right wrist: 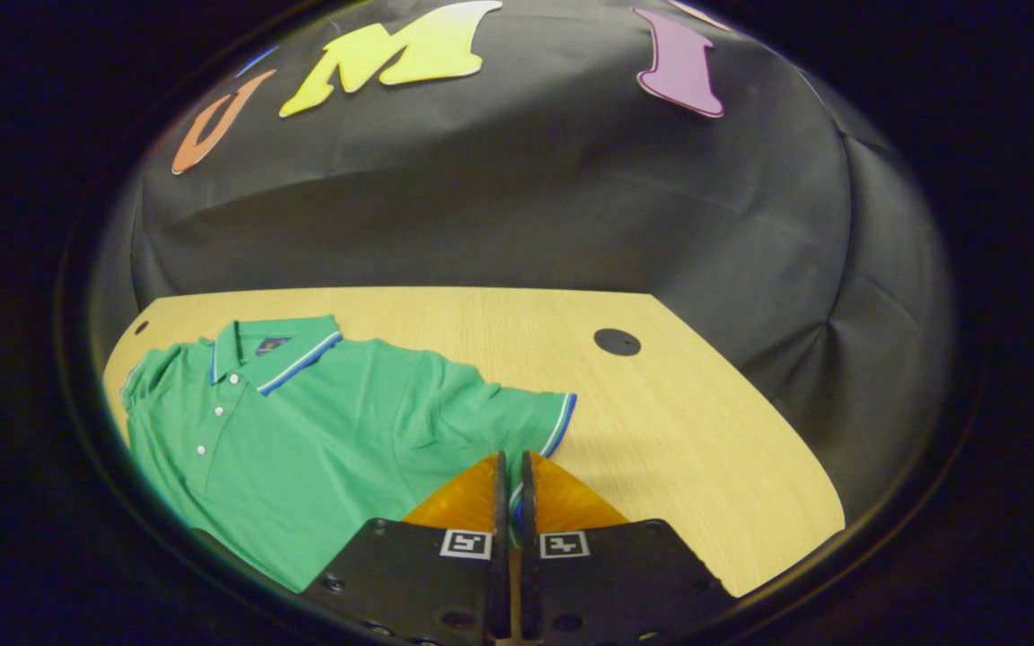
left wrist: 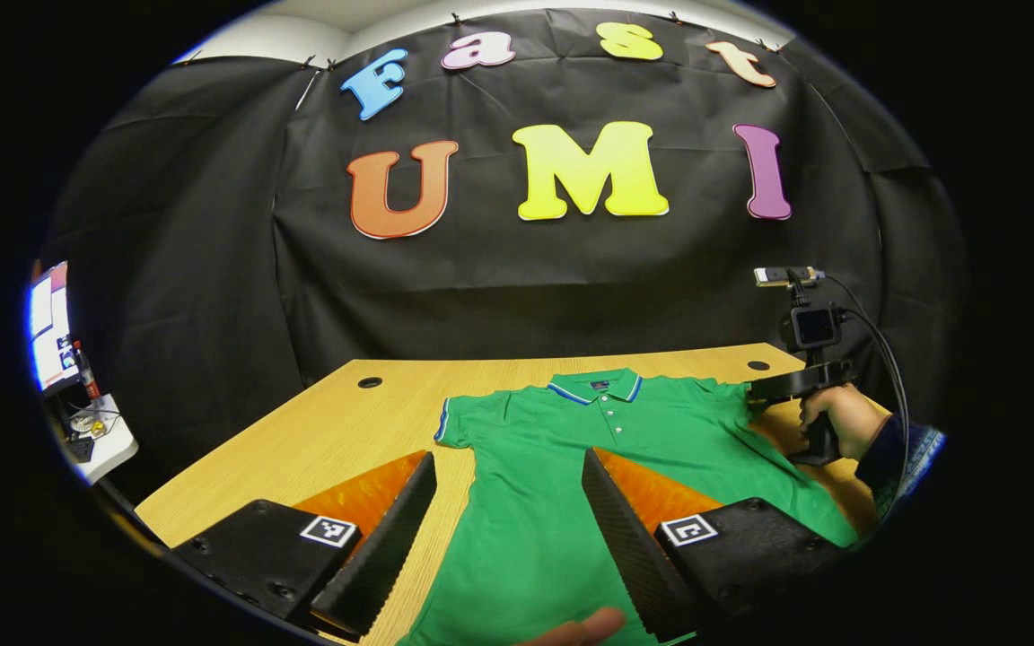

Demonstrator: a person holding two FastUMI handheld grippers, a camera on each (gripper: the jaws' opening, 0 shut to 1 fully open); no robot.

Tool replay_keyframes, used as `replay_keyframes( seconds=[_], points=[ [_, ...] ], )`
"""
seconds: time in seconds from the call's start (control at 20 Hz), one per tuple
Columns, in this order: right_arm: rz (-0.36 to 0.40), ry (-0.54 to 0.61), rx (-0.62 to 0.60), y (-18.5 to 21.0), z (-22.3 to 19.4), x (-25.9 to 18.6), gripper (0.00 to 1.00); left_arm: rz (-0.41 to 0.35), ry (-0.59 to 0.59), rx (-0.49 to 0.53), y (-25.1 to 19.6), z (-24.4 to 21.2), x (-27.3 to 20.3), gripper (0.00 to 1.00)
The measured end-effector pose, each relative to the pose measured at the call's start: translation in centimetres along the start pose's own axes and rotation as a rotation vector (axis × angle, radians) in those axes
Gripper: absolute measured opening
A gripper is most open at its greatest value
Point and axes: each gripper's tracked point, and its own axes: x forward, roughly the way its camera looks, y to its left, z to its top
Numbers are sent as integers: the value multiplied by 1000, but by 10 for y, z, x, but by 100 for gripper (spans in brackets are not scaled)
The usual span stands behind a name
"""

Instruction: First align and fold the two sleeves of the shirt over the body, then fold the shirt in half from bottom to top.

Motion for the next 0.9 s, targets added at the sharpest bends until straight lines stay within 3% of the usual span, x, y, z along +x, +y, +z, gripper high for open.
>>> replay_keyframes(
  seconds=[0.3,0.6,0.65,0.75,0.8,0.9],
  points=[
    [43,-107,-53,28,35,-24,5,24,33,-4,10,-7,6,100],
    [188,-203,-180,92,47,-54,5,58,37,-20,24,-8,10,100],
    [238,-218,-179,108,49,-65,14,59,38,-21,27,-9,11,100],
    [300,-247,-163,125,53,-88,21,74,35,-25,32,-7,10,100],
    [289,-273,-148,124,60,-97,32,86,32,-31,37,-6,10,100],
    [296,-307,-124,123,68,-123,66,99,33,-57,42,-4,8,100]
  ],
)
